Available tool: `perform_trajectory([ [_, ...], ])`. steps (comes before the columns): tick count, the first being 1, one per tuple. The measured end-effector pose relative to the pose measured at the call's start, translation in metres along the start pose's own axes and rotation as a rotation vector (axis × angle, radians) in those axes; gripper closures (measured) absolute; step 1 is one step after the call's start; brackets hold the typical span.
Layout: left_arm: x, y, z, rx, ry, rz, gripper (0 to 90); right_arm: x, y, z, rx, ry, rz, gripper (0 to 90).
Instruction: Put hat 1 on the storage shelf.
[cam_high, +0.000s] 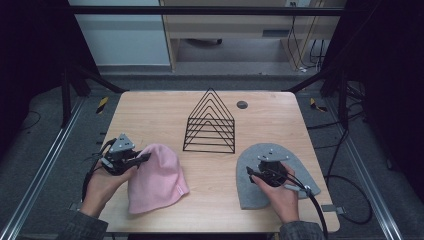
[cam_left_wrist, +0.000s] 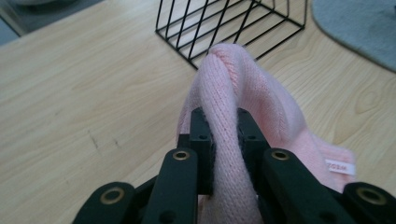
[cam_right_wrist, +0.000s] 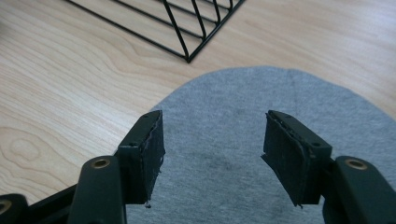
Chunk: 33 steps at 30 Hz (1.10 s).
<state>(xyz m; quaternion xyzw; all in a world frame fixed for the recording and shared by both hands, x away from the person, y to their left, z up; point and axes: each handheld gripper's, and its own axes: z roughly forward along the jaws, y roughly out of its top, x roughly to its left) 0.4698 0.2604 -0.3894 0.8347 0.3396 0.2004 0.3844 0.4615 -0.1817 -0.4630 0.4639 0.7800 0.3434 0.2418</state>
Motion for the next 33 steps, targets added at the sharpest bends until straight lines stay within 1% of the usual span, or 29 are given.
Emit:
perform_trajectory([
  [1, -0.002, 0.004, -0.002, -0.006, -0.004, 0.01, 80.0, 0.001, 0.002, -0.003, -0.013, -0.001, 0.001, 38.7],
  [2, -0.004, 0.007, -0.004, -0.012, -0.009, 0.018, 80.0, 0.001, 0.004, -0.005, -0.026, 0.002, -0.009, 38.7],
  [4, -0.008, 0.015, -0.007, -0.027, -0.017, 0.03, 80.0, 0.004, 0.009, -0.01, -0.049, 0.02, -0.006, 38.5],
  [5, -0.01, 0.019, -0.009, -0.03, -0.019, 0.04, 80.0, 0.008, 0.014, -0.013, -0.063, 0.037, -0.02, 37.5],
  [6, -0.012, 0.023, -0.011, -0.034, -0.02, 0.052, 80.0, 0.008, 0.014, -0.013, -0.063, 0.037, -0.02, 37.5],
  [7, -0.013, 0.027, -0.013, -0.037, -0.018, 0.062, 80.1, 0.014, 0.021, -0.016, -0.073, 0.052, -0.034, 36.7],
  [8, -0.014, 0.032, -0.015, -0.037, -0.018, 0.073, 80.1, 0.014, 0.021, -0.016, -0.073, 0.052, -0.034, 36.7],
  [11, -0.017, 0.044, -0.023, -0.052, -0.024, 0.098, 80.0, 0.023, 0.03, -0.02, -0.081, 0.07, -0.079, 34.5],
  [13, -0.018, 0.052, -0.028, -0.044, -0.011, 0.129, 80.0, 0.03, 0.037, -0.022, -0.084, 0.083, -0.111, 33.2],
  [15, -0.017, 0.06, -0.033, -0.046, -0.002, 0.145, 80.1, 0.037, 0.043, -0.024, -0.088, 0.101, -0.135, 32.3],
  [19, -0.015, 0.076, -0.043, -0.067, 0.005, 0.164, 80.0, 0.052, 0.058, -0.027, -0.087, 0.127, -0.181, 31.9],
  [20, -0.013, 0.08, -0.045, -0.073, 0.003, 0.161, 80.0, 0.059, 0.067, -0.028, -0.089, 0.138, -0.208, 32.2],
  [21, -0.012, 0.084, -0.047, -0.078, 0.005, 0.163, 80.0, 0.059, 0.067, -0.028, -0.089, 0.138, -0.208, 32.2],
  [23, -0.009, 0.092, -0.052, -0.089, 0.005, 0.165, 80.0, 0.065, 0.076, -0.029, -0.093, 0.157, -0.227, 32.9],
  [24, -0.008, 0.096, -0.054, -0.094, 0.001, 0.166, 79.9, 0.068, 0.08, -0.029, -0.095, 0.17, -0.233, 33.6],
  [25, -0.007, 0.1, -0.055, -0.102, -0.004, 0.164, 79.9, 0.073, 0.088, -0.029, -0.097, 0.192, -0.242, 34.6],
  [26, -0.006, 0.103, -0.058, -0.108, -0.006, 0.166, 79.9, 0.073, 0.088, -0.029, -0.097, 0.192, -0.242, 34.6],
  [30, -0.004, 0.116, -0.065, -0.128, -0.006, 0.177, 79.9, 0.082, 0.103, -0.027, -0.1, 0.229, -0.263, 36.3],
  [33, -0.003, 0.125, -0.071, -0.147, -0.009, 0.183, 79.8, 0.087, 0.112, -0.027, -0.102, 0.244, -0.271, 36.4],
])
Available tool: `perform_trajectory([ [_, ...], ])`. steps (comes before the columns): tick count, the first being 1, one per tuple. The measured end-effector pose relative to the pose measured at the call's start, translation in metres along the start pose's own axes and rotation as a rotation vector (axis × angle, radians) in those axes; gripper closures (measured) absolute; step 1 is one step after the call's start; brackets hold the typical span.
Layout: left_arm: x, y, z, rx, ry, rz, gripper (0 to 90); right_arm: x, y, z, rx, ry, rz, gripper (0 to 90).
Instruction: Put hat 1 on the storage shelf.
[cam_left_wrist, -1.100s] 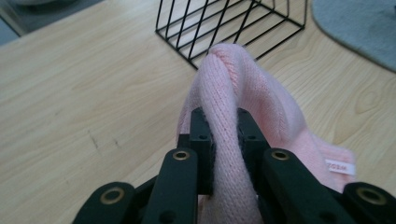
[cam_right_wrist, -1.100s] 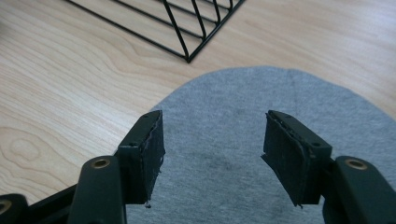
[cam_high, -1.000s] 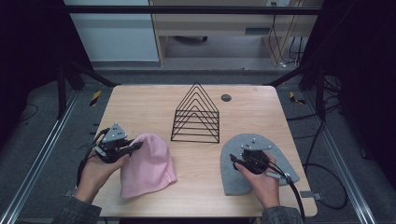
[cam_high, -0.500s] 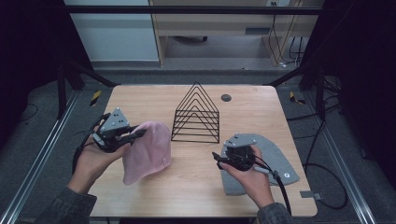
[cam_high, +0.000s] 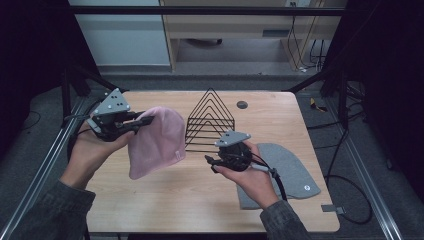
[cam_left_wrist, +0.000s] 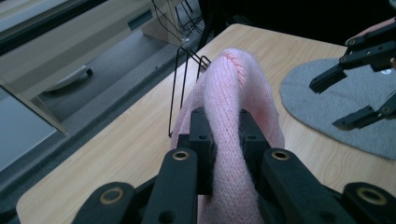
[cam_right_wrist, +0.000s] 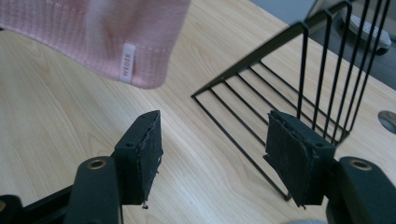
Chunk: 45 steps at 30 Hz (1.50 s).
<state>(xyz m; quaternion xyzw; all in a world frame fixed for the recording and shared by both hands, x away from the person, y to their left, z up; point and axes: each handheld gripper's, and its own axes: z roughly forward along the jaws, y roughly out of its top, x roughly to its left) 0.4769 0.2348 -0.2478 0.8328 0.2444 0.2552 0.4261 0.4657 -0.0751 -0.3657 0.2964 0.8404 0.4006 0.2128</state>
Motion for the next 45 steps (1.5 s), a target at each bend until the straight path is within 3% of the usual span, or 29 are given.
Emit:
perform_trajectory([
  [9, 0.006, 0.016, -0.005, -0.029, -0.017, -0.008, 79.8, 0.003, 0.018, 0.008, -0.013, 0.059, -0.001, 38.0],
  [26, -0.006, 0.037, -0.007, -0.073, -0.045, 0.024, 79.8, 0.012, 0.034, 0.033, -0.025, 0.16, 0.0, 38.0],
  [28, -0.004, 0.038, -0.007, -0.083, -0.051, 0.016, 79.8, 0.011, 0.035, 0.035, -0.025, 0.181, 0.001, 50.2],
  [29, -0.003, 0.039, -0.006, -0.087, -0.053, 0.011, 79.8, 0.011, 0.036, 0.036, -0.028, 0.195, -0.008, 61.9],
  [30, -0.002, 0.039, -0.006, -0.087, -0.052, 0.009, 79.8, 0.011, 0.036, 0.036, -0.028, 0.195, -0.008, 61.9],
  [33, 0.004, 0.038, -0.003, -0.088, -0.044, 0.0, 79.7, 0.008, 0.038, 0.033, -0.038, 0.196, -0.018, 75.5],
  [37, 0.018, 0.04, 0.003, -0.092, -0.037, -0.019, 79.4, -0.004, 0.044, 0.026, -0.037, 0.203, -0.024, 78.5],
  [41, 0.034, 0.046, 0.011, -0.125, -0.039, -0.067, 79.3, -0.021, 0.055, 0.018, -0.046, 0.203, -0.019, 79.0],
  [45, 0.046, 0.051, 0.02, -0.139, -0.032, -0.082, 79.3, -0.031, 0.068, 0.013, -0.04, 0.201, -0.054, 79.5],
])
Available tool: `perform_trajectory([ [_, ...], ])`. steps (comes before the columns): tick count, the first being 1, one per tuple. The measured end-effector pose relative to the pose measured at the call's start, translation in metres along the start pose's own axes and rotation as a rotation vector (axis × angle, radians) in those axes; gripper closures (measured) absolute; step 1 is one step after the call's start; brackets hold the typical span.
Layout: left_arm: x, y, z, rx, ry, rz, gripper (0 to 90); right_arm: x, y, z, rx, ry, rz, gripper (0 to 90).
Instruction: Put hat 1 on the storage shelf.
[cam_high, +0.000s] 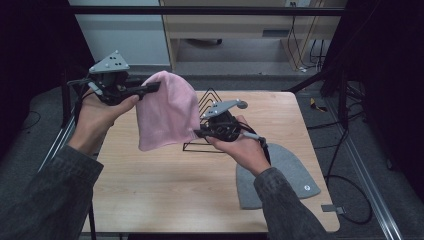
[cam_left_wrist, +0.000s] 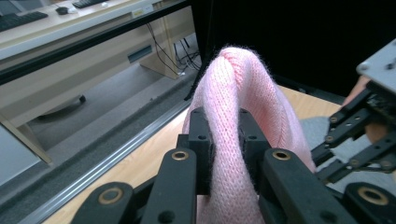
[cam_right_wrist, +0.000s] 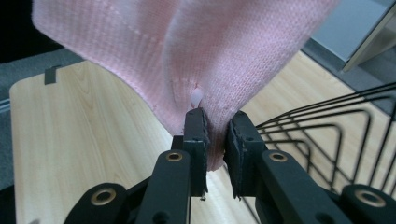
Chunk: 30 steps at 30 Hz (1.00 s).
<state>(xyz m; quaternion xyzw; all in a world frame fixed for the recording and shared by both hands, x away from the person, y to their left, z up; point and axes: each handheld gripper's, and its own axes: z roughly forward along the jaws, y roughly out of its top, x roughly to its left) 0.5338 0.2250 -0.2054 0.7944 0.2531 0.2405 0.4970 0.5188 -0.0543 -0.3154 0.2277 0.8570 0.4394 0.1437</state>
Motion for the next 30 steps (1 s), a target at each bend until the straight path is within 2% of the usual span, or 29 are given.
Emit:
perform_trajectory([
  [3, 0.01, 0.007, 0.009, -0.009, 0.015, -0.009, 79.2, -0.01, 0.011, -0.003, 0.001, -0.007, -0.006, 80.6],
  [8, 0.014, 0.01, 0.012, -0.038, 0.028, -0.035, 79.1, -0.02, 0.019, -0.005, -0.005, -0.009, 0.018, 80.8],
  [11, 0.014, 0.013, 0.014, -0.042, 0.035, -0.034, 79.0, -0.024, 0.022, -0.008, -0.005, -0.03, 0.017, 80.7],
  [15, 0.01, 0.018, 0.017, -0.052, 0.034, -0.029, 79.0, -0.027, 0.022, -0.011, -0.006, -0.038, 0.028, 80.7],
  [23, 0.006, 0.022, 0.027, -0.042, 0.015, -0.019, 79.0, -0.037, 0.018, -0.016, 0.004, -0.055, 0.041, 80.8],
  [30, 0.012, 0.024, 0.043, -0.059, 0.016, -0.05, 78.8, -0.054, 0.017, -0.013, -0.018, -0.066, 0.086, 80.8],
])
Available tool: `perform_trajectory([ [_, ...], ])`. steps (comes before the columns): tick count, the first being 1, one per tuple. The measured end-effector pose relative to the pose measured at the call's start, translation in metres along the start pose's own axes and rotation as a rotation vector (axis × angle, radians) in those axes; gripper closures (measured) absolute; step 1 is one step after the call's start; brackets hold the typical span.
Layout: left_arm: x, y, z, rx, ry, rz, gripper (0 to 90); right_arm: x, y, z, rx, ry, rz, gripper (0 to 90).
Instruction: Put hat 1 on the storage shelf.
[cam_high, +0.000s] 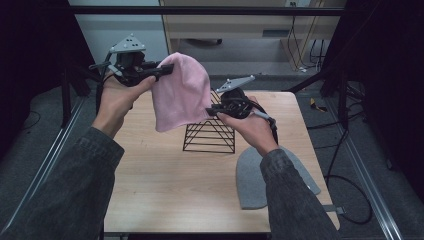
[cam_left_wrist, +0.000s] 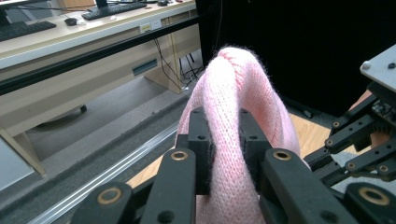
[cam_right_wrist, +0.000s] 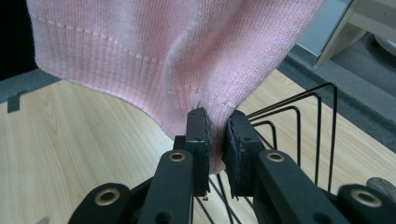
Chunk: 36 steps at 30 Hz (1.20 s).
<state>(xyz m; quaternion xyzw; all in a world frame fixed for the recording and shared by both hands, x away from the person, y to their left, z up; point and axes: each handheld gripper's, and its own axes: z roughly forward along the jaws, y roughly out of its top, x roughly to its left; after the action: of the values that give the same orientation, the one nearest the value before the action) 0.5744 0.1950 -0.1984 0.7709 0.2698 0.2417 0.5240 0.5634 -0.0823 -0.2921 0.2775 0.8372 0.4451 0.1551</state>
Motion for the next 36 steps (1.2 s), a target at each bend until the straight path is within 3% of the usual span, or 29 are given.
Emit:
perform_trajectory([
  [6, 0.003, -0.001, 0.015, 0.016, 0.002, -0.001, 78.7, -0.008, -0.001, 0.003, 0.011, -0.023, 0.002, 80.9],
  [17, 0.007, -0.001, 0.03, -0.006, -0.002, -0.027, 78.4, -0.022, -0.005, -0.001, -0.019, -0.079, 0.032, 81.3],
  [24, 0.005, -0.002, 0.037, -0.017, -0.007, -0.015, 78.4, -0.026, -0.009, -0.001, -0.004, -0.115, 0.012, 81.3],
  [36, 0.001, -0.004, 0.048, -0.025, -0.02, -0.019, 78.4, -0.031, -0.023, -0.002, -0.011, -0.132, 0.029, 81.2],
])
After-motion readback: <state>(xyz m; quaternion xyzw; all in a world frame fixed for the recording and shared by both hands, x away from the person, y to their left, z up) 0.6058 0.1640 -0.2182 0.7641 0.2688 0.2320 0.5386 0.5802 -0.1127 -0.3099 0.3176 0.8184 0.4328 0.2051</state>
